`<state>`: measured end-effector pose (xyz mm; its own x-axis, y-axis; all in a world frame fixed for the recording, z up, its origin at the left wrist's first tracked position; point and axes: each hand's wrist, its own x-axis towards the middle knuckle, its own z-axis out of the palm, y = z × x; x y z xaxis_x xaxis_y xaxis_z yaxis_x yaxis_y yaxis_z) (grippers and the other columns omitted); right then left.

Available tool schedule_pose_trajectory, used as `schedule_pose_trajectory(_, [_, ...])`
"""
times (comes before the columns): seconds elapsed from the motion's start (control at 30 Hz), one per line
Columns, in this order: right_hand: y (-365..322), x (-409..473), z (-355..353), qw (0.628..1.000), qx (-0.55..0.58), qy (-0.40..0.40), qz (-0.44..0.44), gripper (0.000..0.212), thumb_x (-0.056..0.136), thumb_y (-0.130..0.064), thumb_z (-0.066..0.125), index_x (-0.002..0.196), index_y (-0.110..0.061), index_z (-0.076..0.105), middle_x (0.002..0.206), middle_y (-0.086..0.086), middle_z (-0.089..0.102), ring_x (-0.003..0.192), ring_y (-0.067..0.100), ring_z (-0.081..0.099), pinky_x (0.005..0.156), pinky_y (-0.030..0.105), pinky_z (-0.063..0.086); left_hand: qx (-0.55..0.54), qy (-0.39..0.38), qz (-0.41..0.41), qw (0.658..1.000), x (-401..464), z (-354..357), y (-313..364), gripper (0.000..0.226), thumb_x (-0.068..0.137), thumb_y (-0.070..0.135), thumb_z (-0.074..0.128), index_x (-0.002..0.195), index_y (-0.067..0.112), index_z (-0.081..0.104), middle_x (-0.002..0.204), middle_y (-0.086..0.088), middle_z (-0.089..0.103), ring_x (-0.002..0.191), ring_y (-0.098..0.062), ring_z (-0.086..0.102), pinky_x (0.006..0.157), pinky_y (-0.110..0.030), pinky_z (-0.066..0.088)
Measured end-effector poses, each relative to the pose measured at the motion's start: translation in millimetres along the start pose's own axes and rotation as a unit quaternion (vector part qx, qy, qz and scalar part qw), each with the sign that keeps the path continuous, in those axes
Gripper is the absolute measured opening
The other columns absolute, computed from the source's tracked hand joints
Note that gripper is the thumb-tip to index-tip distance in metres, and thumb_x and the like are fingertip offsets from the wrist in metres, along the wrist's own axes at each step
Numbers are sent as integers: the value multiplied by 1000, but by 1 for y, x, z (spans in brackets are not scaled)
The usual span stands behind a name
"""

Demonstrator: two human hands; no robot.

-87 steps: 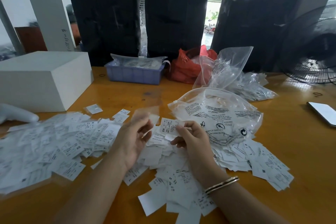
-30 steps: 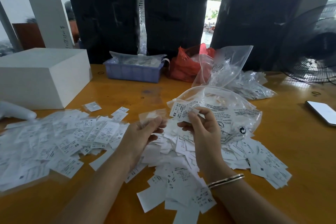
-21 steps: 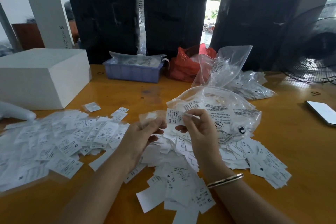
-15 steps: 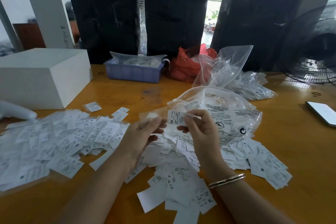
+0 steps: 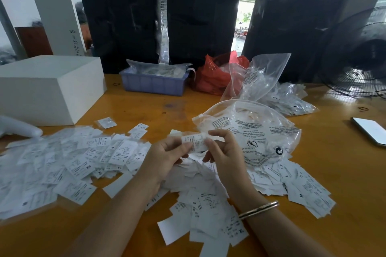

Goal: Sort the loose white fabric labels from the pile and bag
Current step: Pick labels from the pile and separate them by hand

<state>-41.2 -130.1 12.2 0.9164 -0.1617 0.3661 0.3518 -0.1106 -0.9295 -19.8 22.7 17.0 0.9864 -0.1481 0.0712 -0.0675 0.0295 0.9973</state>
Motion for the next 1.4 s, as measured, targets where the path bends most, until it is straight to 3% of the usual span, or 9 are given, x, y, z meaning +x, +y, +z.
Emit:
schedule_pose_trajectory(0.4, [-4, -7, 5, 995, 84, -17, 51, 12, 92, -17, 58, 86, -11, 66, 76, -3, 68, 67, 12, 63, 64, 21, 51, 38, 21, 3, 999, 0, 0, 0, 40, 61, 43, 75, 97, 28, 66, 80, 11, 73, 69, -3, 68, 55, -13, 48])
schedule_pose_trajectory(0.53, [-2, -7, 9, 999, -26, -35, 32, 11, 86, -10, 66, 86, -20, 71, 81, 1, 72, 77, 20, 66, 71, 32, 55, 67, 21, 0, 998, 1, -2, -2, 37, 63, 49, 73, 92, 29, 64, 79, 5, 73, 71, -6, 68, 60, -20, 48])
schedule_pose_trajectory(0.63, [-3, -5, 8, 999, -14, -23, 33, 29, 87, 0, 61, 82, -26, 73, 76, -8, 72, 71, 4, 66, 65, 18, 52, 48, -26, -5, 999, 2, -6, 0, 35, 70, 55, 70, 90, 26, 68, 83, 1, 73, 78, -14, 69, 67, -28, 51])
schedule_pose_trajectory(0.73, [-4, -4, 3, 999, -34, -30, 15, 35, 88, 2, 60, 84, -31, 70, 74, -9, 72, 70, 4, 66, 66, 19, 52, 47, -23, 29, 998, 4, -12, 2, 9, 82, 32, 72, 90, 27, 69, 82, 5, 71, 76, -11, 66, 62, -20, 51])
schedule_pose_trajectory(0.87, [-6, -4, 5, 994, -98, -48, -7, 35, 90, -5, 60, 98, -40, 58, 79, -5, 71, 77, 16, 66, 70, 31, 54, 86, 6, 61, 994, 6, -20, 3, 22, 85, 12, 68, 92, 33, 67, 81, 10, 69, 77, -5, 67, 59, -16, 51])
schedule_pose_trajectory(0.97, [-16, 12, -3, 990, -131, 19, -51, 31, 91, -9, 56, 101, -38, 54, 87, -7, 68, 69, 6, 62, 59, 22, 53, 94, 137, 82, 983, 11, -36, 7, 22, 88, 17, 64, 94, 38, 61, 86, 12, 67, 77, -5, 66, 58, -17, 50])
schedule_pose_trajectory(1.13, [-22, 79, -49, 942, -291, 152, -71, 28, 93, -6, 48, 101, -25, 67, 104, -3, 67, 54, -1, 49, 46, 8, 39, 269, 350, 99, 892, 20, -67, 1, 18, 90, 10, 61, 103, 22, 61, 104, 2, 60, 81, -8, 53, 56, -15, 36])
schedule_pose_trajectory(1.33, [8, 114, -83, 756, -638, -74, 129, 21, 93, -23, 52, 95, -5, 64, 102, 9, 65, 83, 21, 57, 72, 28, 46, 474, 325, 75, 815, 18, -70, -10, 29, 85, 0, 64, 109, 16, 66, 125, -17, 54, 96, -27, 56, 59, -19, 39])
schedule_pose_trajectory(1.4, [14, 109, -81, 738, -649, -102, 153, 18, 93, -24, 52, 86, -8, 58, 99, 10, 63, 82, 24, 54, 75, 32, 45, 552, 318, 64, 768, 17, -71, -13, 30, 83, 5, 67, 109, 20, 67, 122, -14, 57, 101, -29, 53, 72, -33, 43])
